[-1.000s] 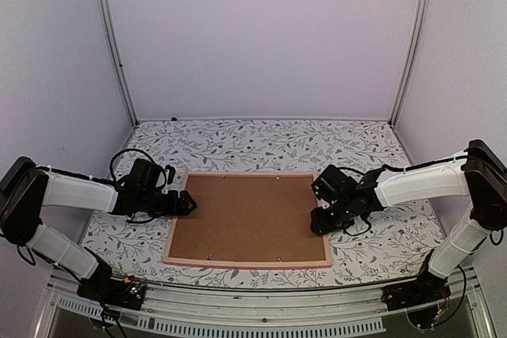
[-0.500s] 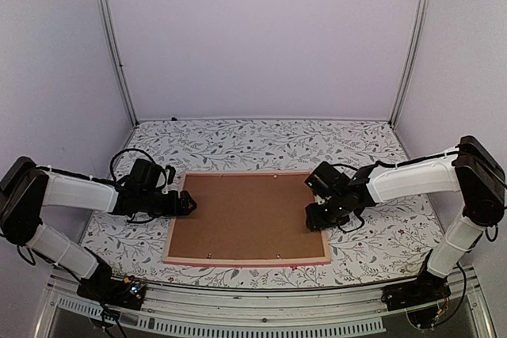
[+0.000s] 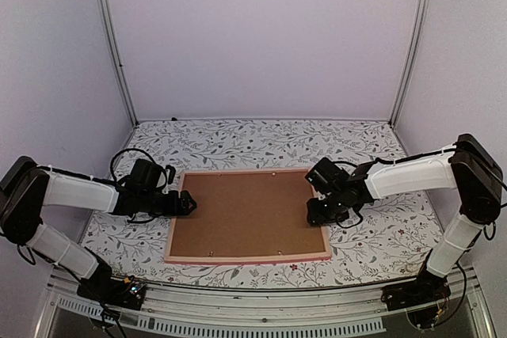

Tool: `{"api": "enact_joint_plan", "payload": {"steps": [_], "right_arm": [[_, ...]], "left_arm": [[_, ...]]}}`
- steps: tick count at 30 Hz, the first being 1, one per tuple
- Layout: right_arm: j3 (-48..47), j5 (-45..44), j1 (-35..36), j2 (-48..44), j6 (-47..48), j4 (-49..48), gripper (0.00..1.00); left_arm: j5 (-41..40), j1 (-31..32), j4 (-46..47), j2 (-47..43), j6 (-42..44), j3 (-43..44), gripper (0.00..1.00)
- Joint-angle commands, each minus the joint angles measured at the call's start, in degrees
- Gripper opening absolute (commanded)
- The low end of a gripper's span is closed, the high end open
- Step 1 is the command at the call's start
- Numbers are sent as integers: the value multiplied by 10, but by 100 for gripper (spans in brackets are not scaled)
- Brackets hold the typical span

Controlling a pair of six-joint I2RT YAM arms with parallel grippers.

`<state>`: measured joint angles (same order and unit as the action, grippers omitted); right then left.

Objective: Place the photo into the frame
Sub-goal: Press the fastener onto the backboard.

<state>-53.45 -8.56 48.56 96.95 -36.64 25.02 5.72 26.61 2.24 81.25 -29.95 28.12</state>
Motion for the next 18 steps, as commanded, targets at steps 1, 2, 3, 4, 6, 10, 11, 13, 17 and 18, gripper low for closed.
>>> {"api": "enact_joint_plan", "payload": {"steps": [1, 2, 3, 4, 6, 10, 11, 13, 17, 18], "right_arm": [[-12, -24, -9, 23, -10, -3, 53], [-14, -24, -10, 25, -10, -3, 54], [-15, -25, -10, 27, -11, -3, 55], [-17, -26, -11, 27, -12, -4, 55], [-19, -28, -13, 30, -13, -4, 56], [-21, -33, -19, 32, -13, -5, 57], [-22, -35, -20, 33, -14, -5, 57], [-22, -39, -22, 34, -16, -6, 56], [-22, -43, -25, 39, -25, -13, 53], [-22, -46, -25, 40, -29, -15, 53]], "left_arm": [[-4, 5, -12, 13, 7, -3, 92], [-4, 5, -13, 14, 8, -3, 92], [-5, 5, -13, 14, 8, -2, 92], [-6, 5, -14, 15, 9, -1, 92], [-5, 5, -14, 15, 9, -1, 92], [-6, 6, -14, 16, 9, 0, 92], [-6, 6, -14, 17, 9, 0, 92], [-6, 6, -14, 18, 9, 1, 92], [-7, 7, -14, 21, 11, 3, 92], [-8, 7, -15, 21, 10, 3, 92]]}}
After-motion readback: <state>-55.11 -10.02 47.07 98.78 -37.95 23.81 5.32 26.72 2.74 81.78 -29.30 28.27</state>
